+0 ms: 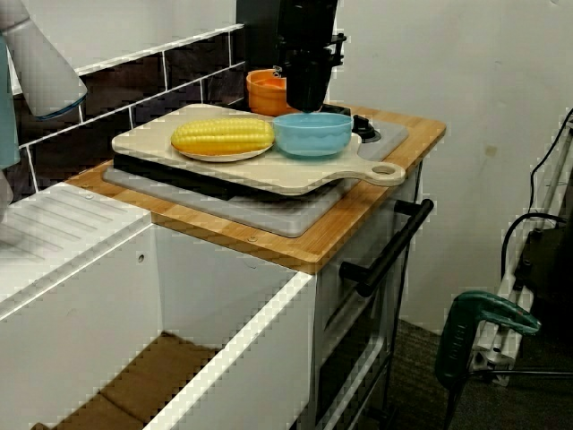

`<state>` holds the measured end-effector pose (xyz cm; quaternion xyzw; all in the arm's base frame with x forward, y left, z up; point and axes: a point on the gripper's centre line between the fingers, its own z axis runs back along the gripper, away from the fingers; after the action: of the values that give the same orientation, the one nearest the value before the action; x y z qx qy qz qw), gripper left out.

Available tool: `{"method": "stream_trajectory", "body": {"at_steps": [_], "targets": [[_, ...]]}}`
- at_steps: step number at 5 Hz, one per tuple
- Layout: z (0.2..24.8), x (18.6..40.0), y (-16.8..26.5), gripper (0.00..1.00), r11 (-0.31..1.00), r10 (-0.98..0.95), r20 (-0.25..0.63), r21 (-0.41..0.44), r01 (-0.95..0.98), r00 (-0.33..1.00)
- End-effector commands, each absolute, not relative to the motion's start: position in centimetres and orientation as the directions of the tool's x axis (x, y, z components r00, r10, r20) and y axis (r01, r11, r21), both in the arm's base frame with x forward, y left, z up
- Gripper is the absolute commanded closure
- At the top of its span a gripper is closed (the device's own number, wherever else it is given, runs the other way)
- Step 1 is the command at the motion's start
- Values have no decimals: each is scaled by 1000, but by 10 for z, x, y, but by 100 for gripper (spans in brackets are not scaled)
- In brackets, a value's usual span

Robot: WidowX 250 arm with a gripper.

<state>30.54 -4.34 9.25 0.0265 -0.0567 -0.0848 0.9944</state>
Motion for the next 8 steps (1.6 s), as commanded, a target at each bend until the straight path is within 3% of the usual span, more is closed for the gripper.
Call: {"method": "stream_trajectory", "body": {"at_steps": [1, 2, 3, 4, 6, 8], "targets": [[113, 313, -36, 100, 992, -123, 165, 41, 118, 979], [117, 318, -36, 97, 993, -115, 158, 26, 112, 981], [124, 320, -33, 69, 994, -110, 161, 7, 110, 981], [128, 320, -31, 0, 994, -109, 163, 6, 109, 981], [118, 312, -38, 0, 997, -52, 118, 70, 44, 992], [121, 305, -44, 0, 978, 177, 108, 90, -187, 978]]}}
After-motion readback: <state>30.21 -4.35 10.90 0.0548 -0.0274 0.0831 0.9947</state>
